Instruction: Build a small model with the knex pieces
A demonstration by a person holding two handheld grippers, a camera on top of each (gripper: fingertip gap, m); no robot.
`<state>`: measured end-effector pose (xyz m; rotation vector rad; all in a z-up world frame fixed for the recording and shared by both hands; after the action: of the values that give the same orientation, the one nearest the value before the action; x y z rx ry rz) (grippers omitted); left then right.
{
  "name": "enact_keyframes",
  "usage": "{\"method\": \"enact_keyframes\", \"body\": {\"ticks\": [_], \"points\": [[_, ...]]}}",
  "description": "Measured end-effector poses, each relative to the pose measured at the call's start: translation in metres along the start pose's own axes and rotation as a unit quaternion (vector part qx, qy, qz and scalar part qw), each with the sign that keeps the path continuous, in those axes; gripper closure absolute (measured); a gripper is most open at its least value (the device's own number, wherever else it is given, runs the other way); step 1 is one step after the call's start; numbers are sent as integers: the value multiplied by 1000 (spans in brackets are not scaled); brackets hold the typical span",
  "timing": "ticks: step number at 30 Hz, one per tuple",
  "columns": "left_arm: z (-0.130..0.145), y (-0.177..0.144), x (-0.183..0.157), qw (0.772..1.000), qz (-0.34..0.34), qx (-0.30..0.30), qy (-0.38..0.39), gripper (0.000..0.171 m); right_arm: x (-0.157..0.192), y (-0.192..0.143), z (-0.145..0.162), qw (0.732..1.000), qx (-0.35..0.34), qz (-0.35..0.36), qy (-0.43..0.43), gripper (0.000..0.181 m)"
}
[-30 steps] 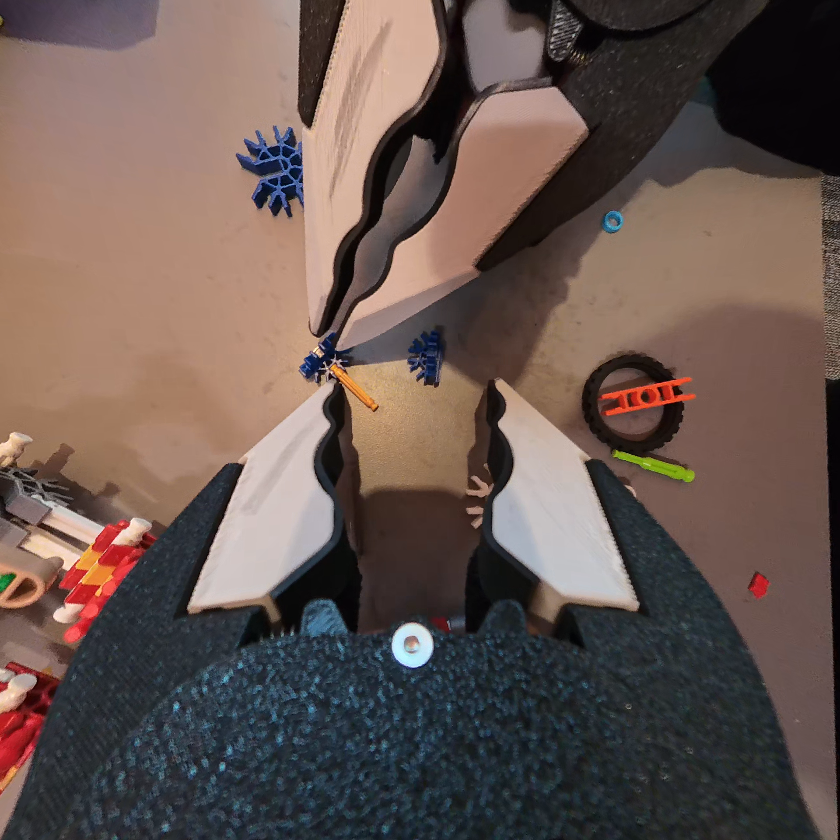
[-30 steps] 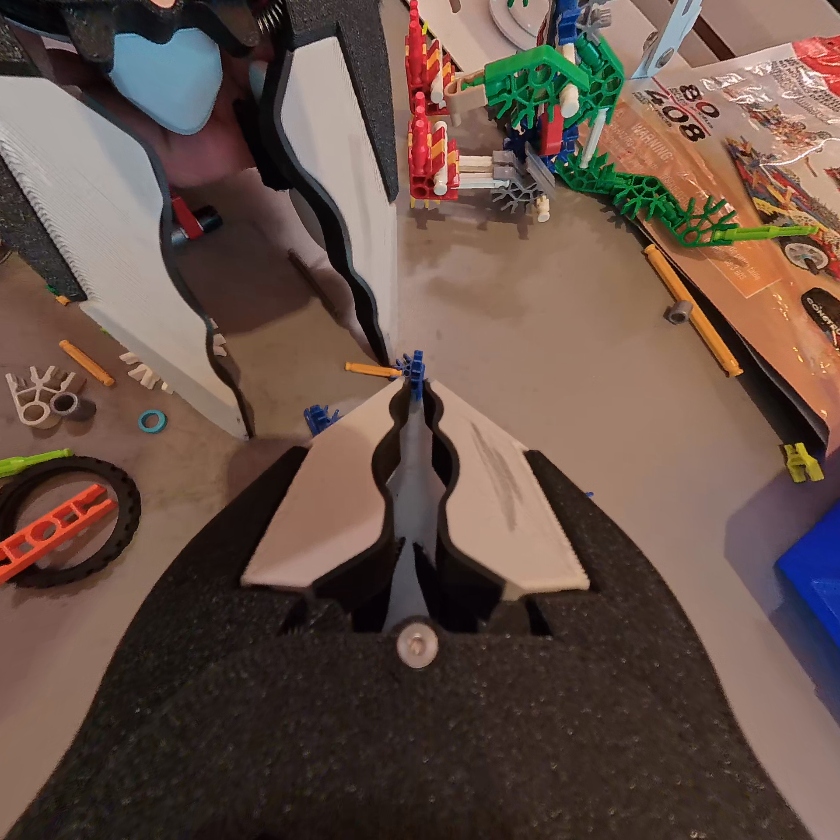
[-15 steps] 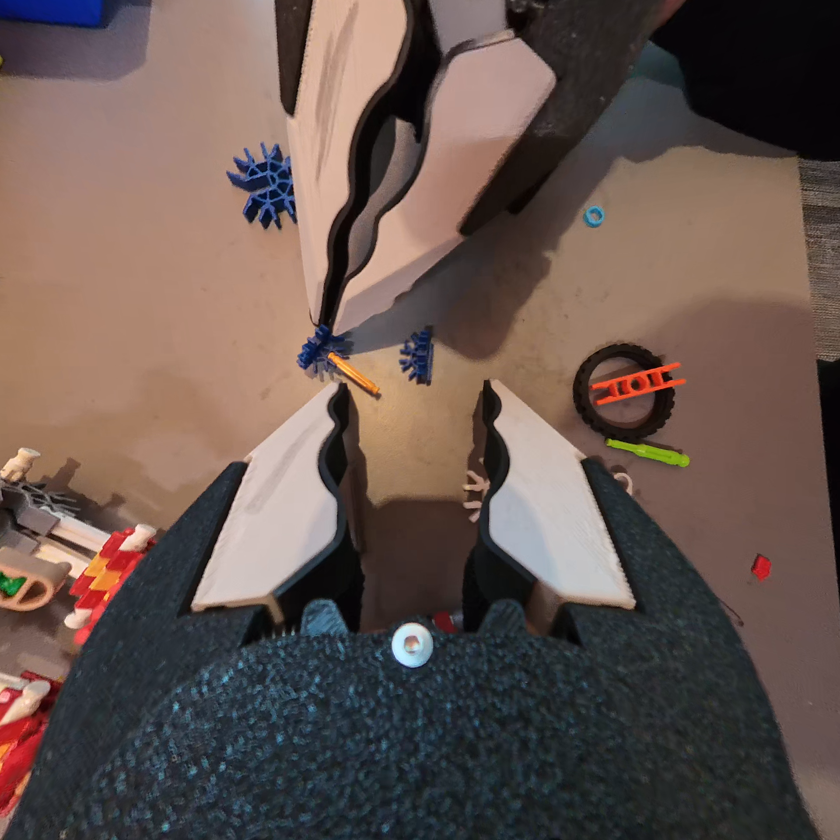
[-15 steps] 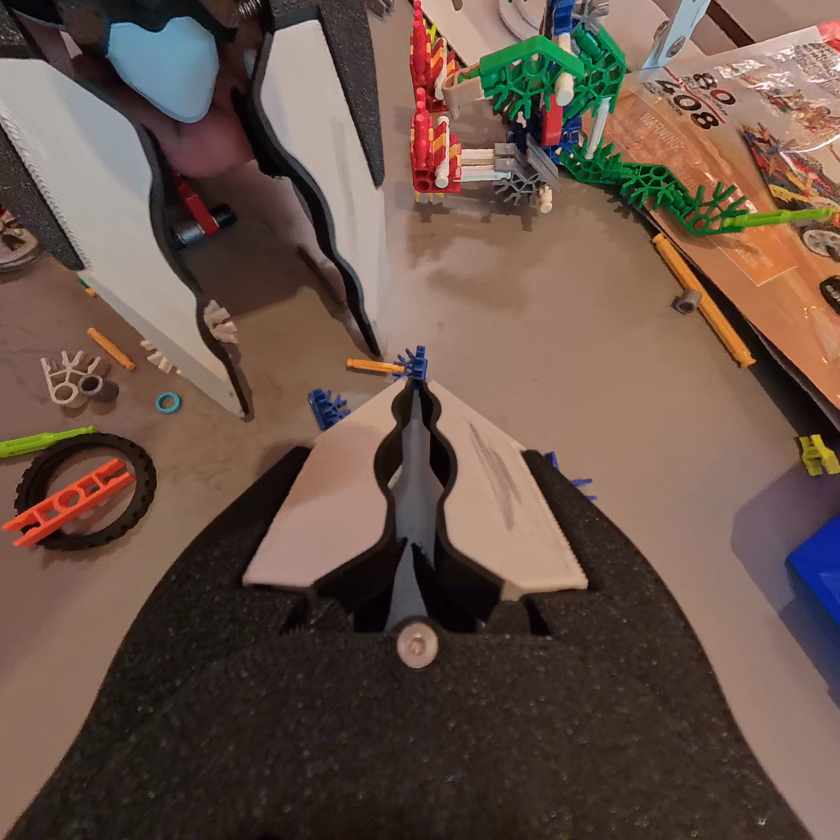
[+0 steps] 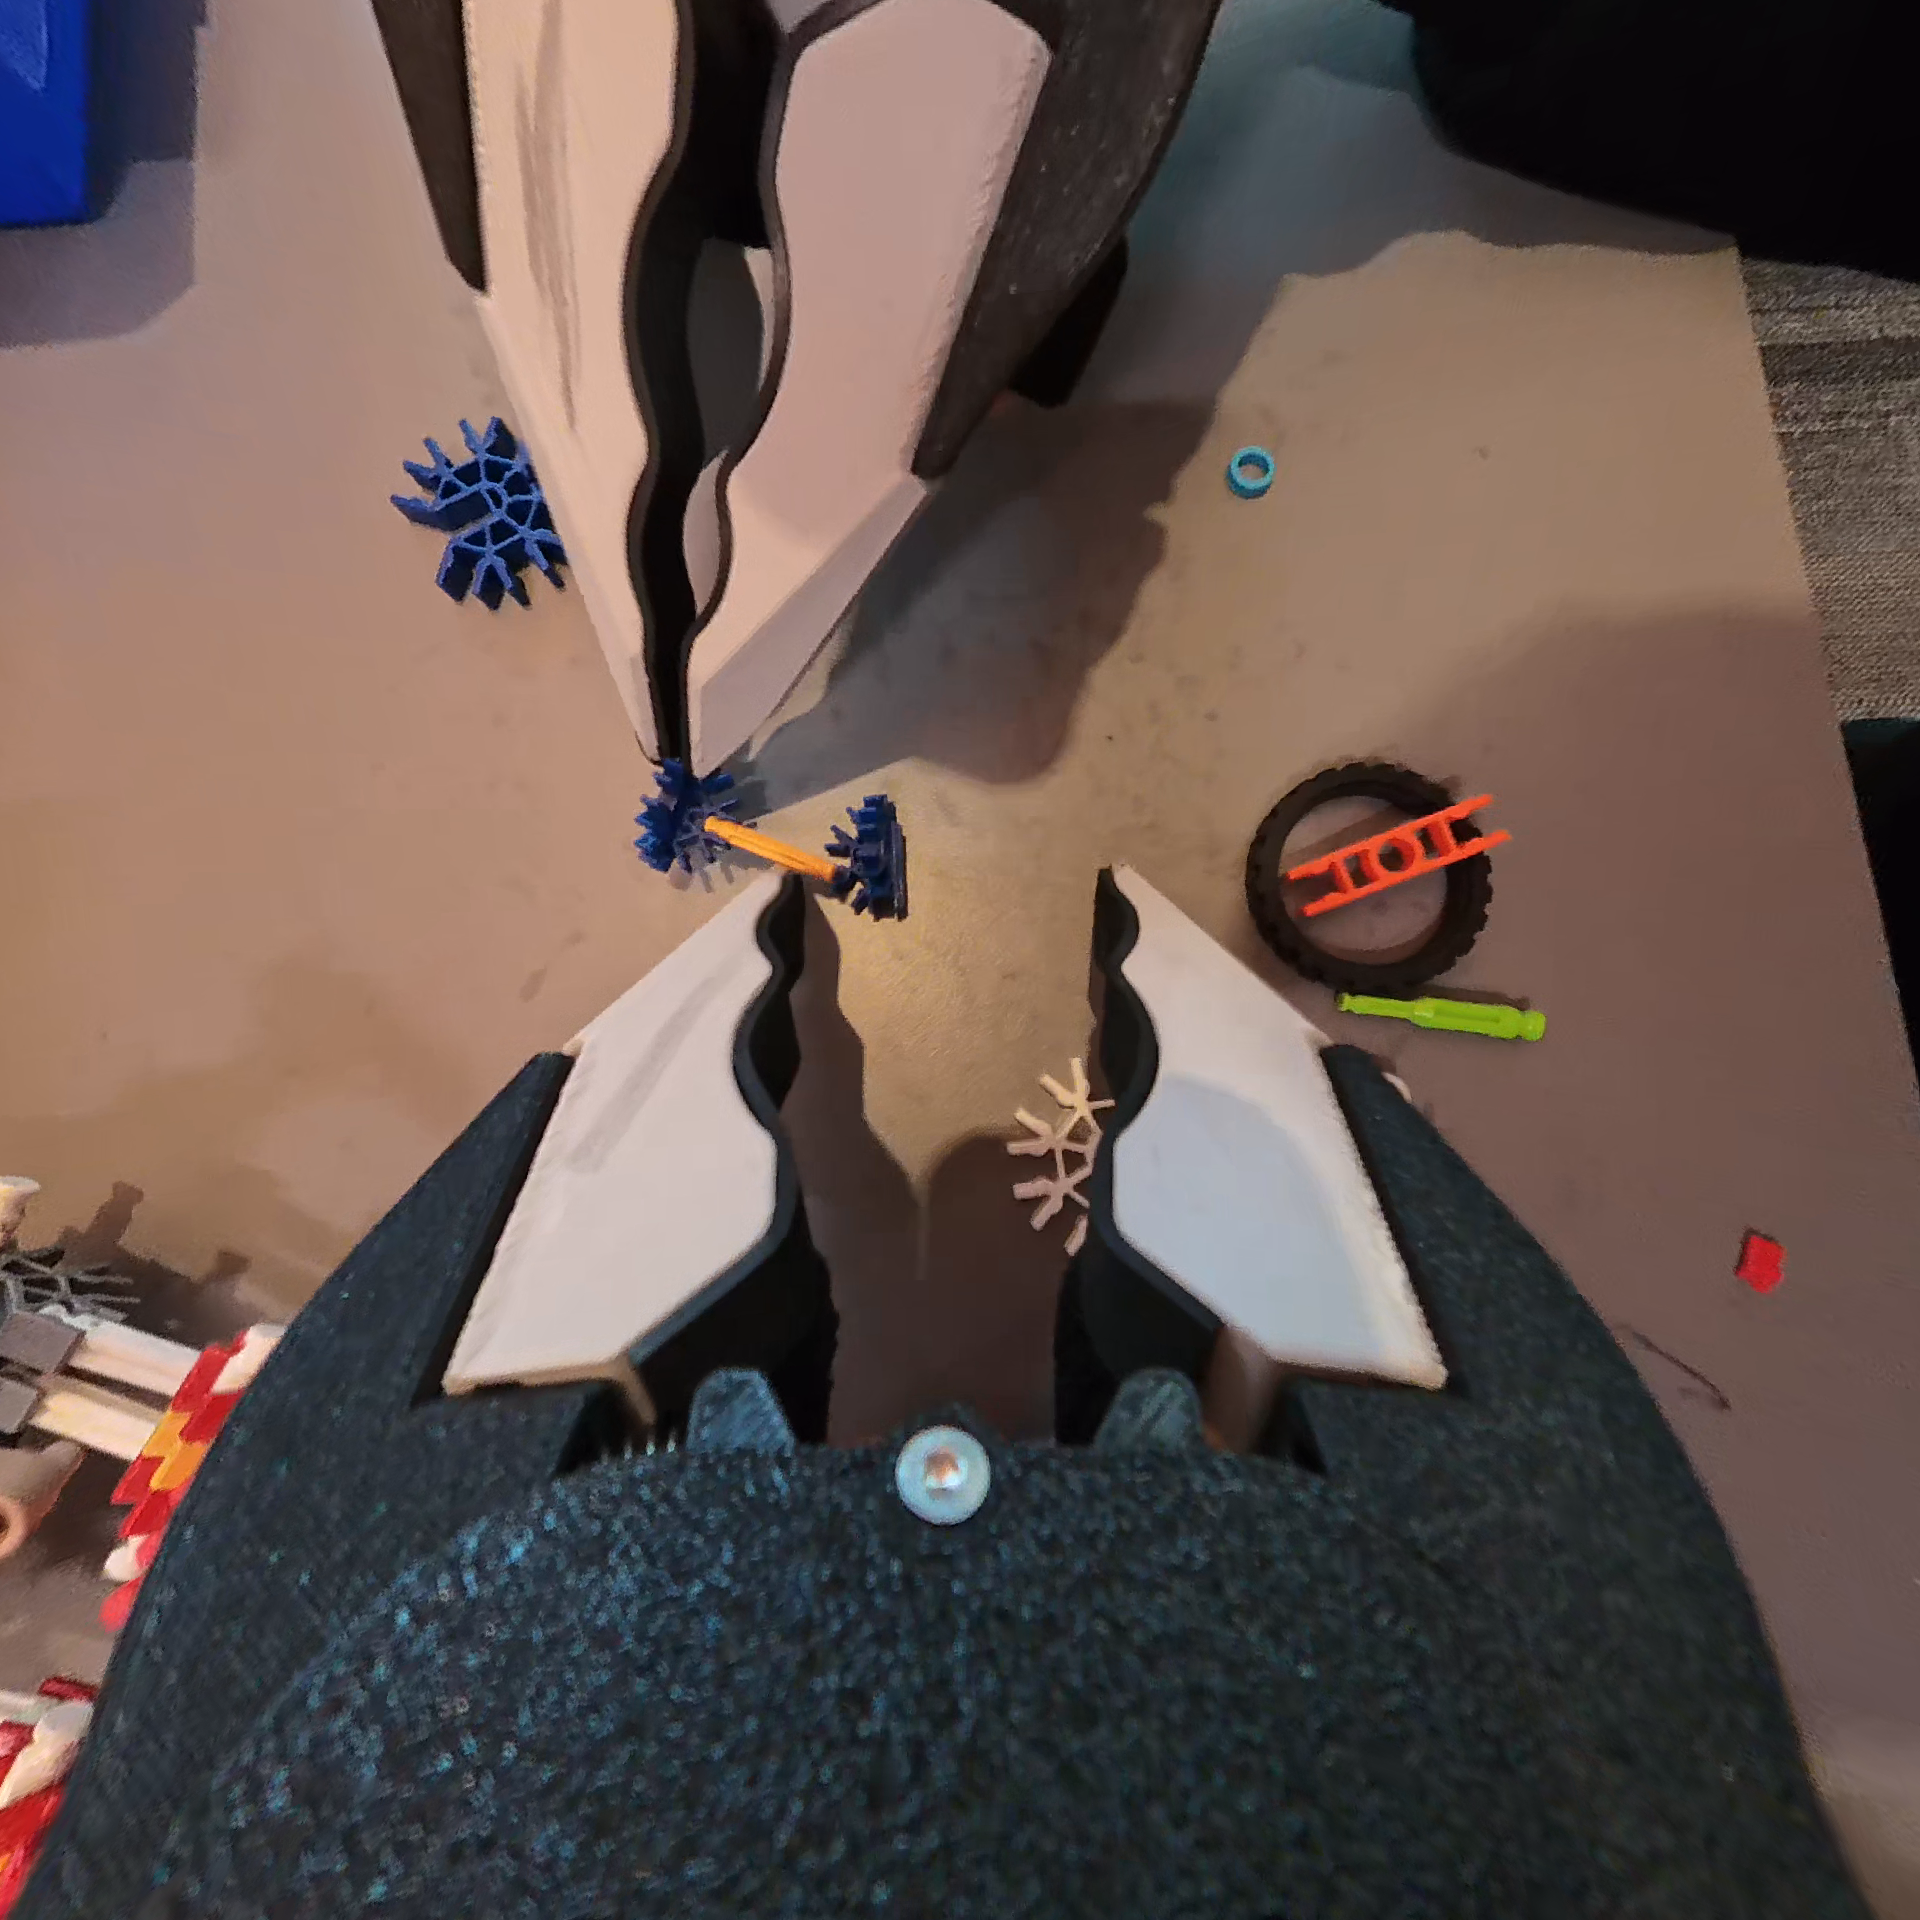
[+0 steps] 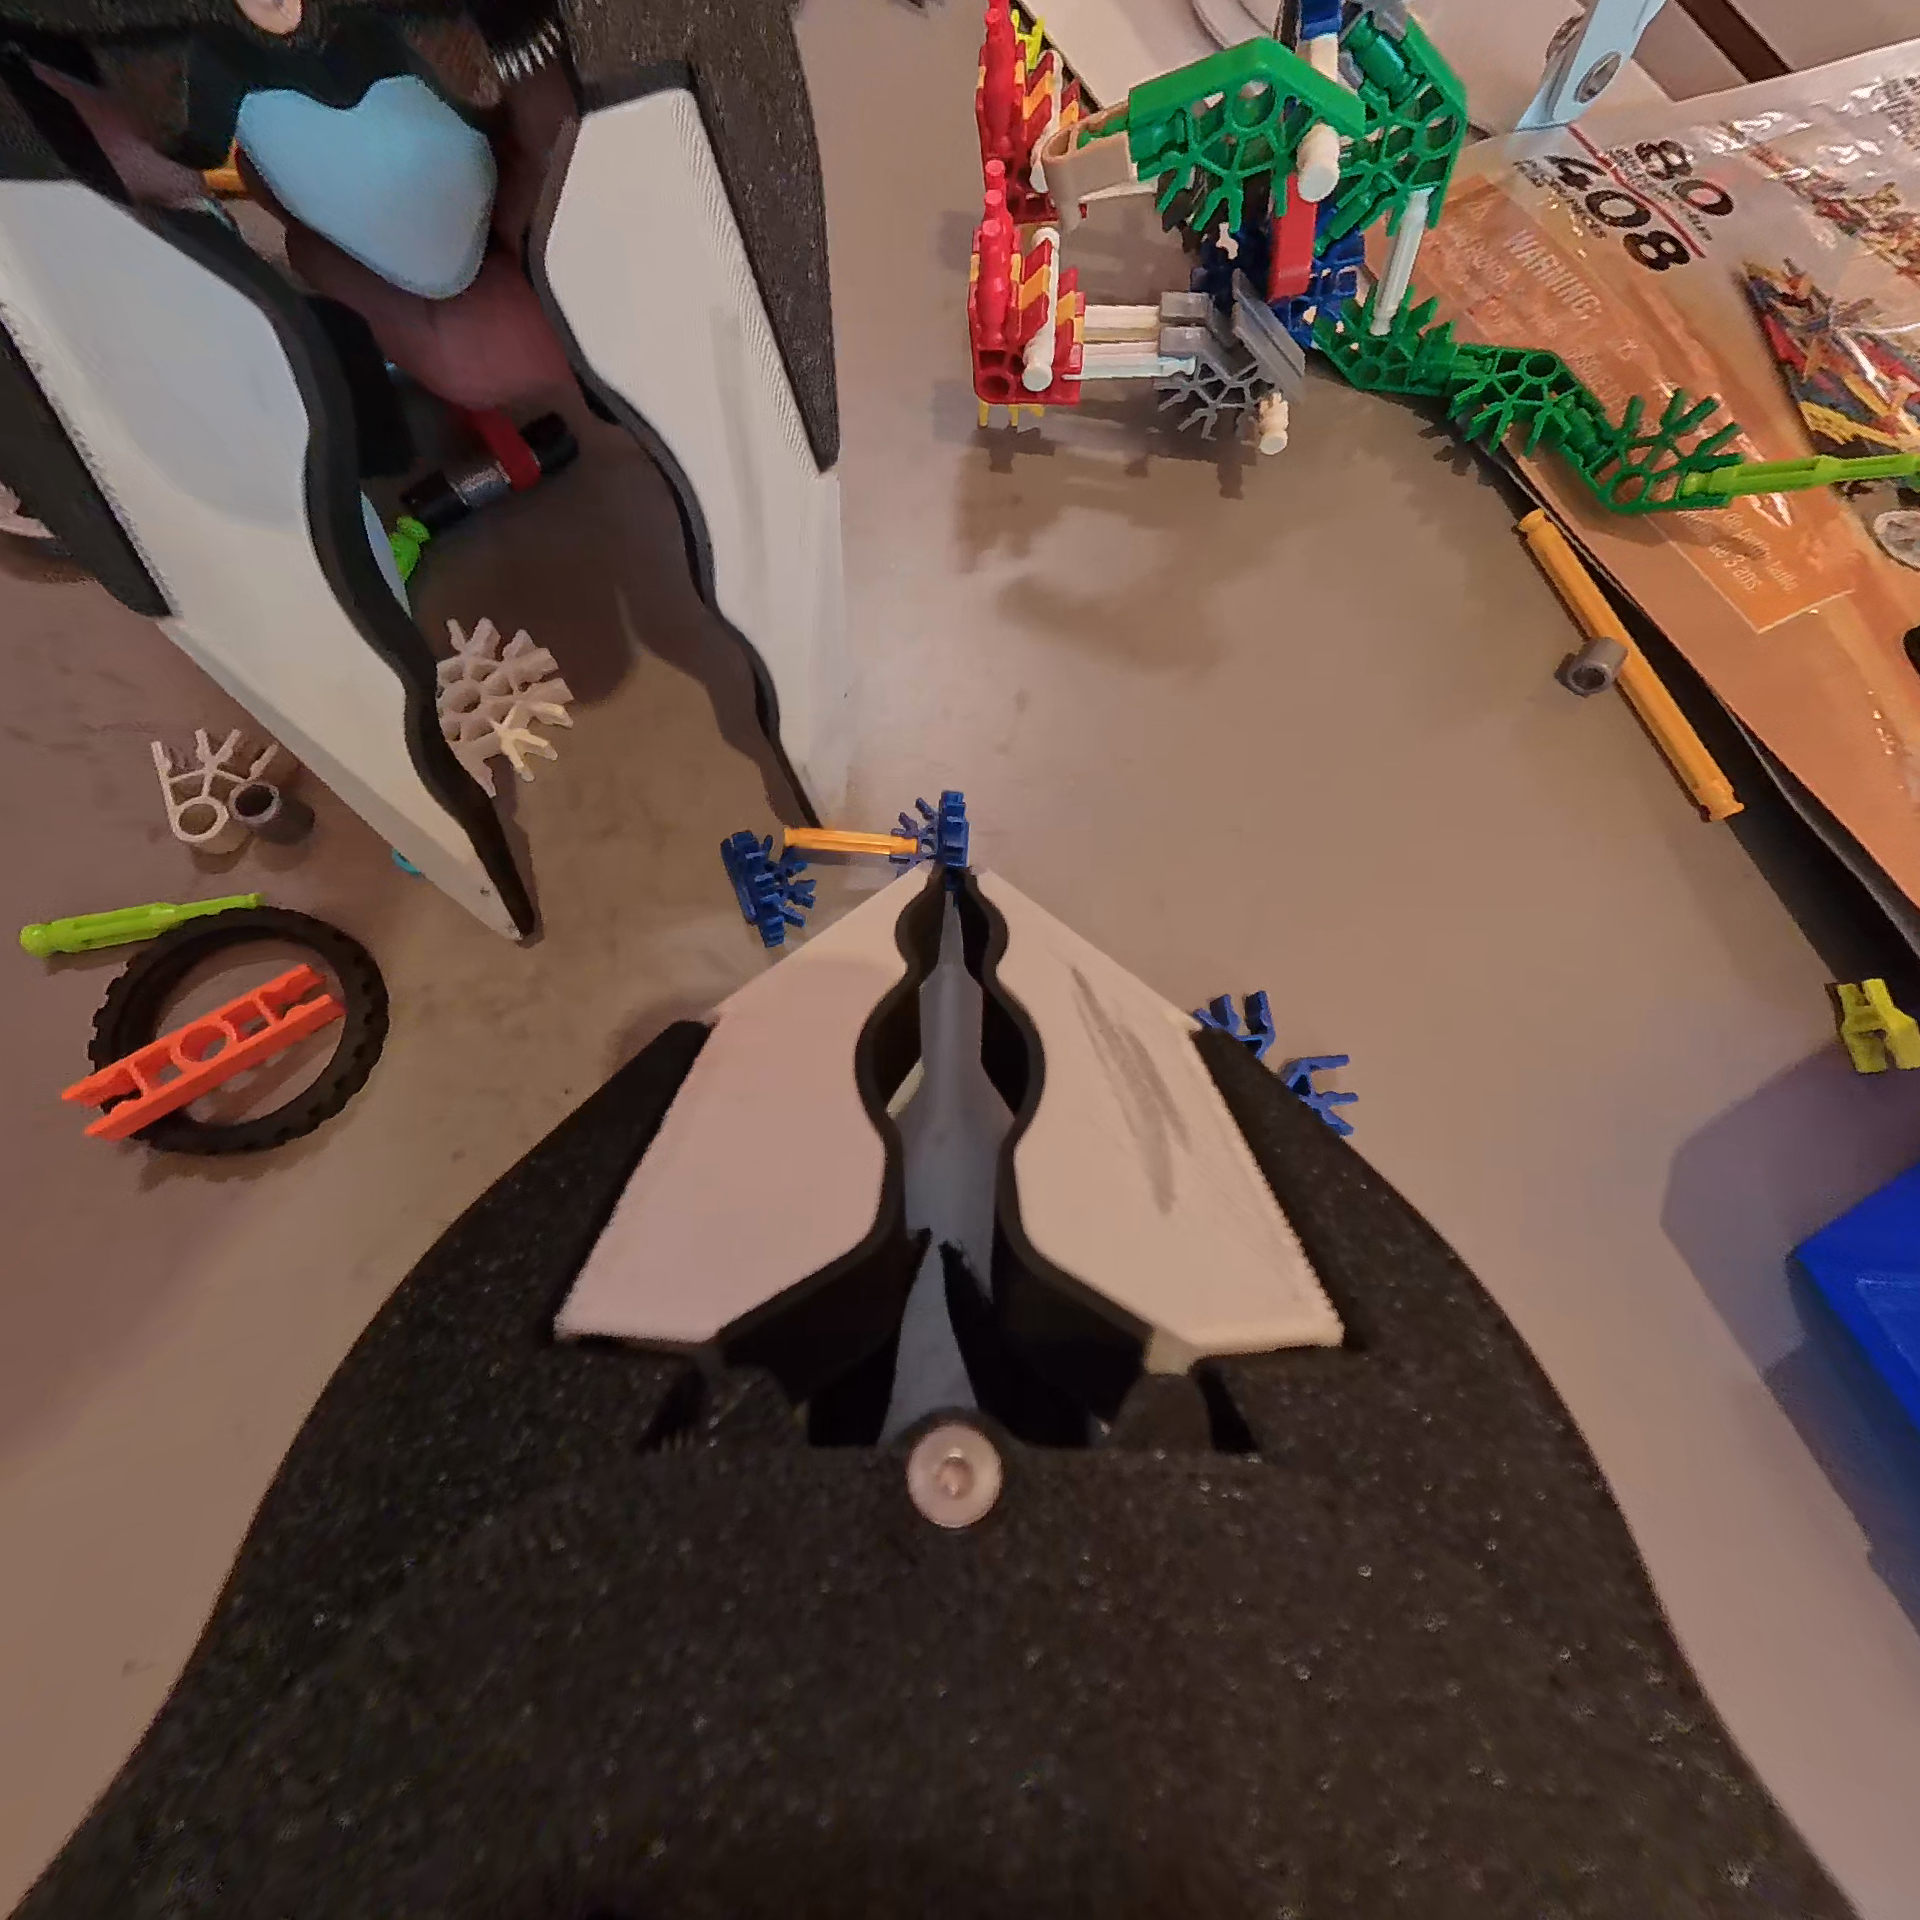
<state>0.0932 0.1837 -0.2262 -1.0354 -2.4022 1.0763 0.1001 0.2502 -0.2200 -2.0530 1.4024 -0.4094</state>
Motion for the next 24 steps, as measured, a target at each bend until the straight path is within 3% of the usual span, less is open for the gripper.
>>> {"method": "enact_keyframes", "body": {"ticks": [24], "points": [[1, 0, 0, 999, -13, 5, 34, 118, 2, 4, 1, 997, 14, 30, -63, 181]]}}
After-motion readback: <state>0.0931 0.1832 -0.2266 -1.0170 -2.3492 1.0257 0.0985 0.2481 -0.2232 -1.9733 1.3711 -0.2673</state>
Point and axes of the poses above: each gripper's, where its closed fingertips meet, y out along the fingers, z out of its underside, x = y × z across the jaws, the point moved 3 cm from there along -y, back along the fingers, and after that the axes turned 2 degrees about -x, right-handed, at the moved point
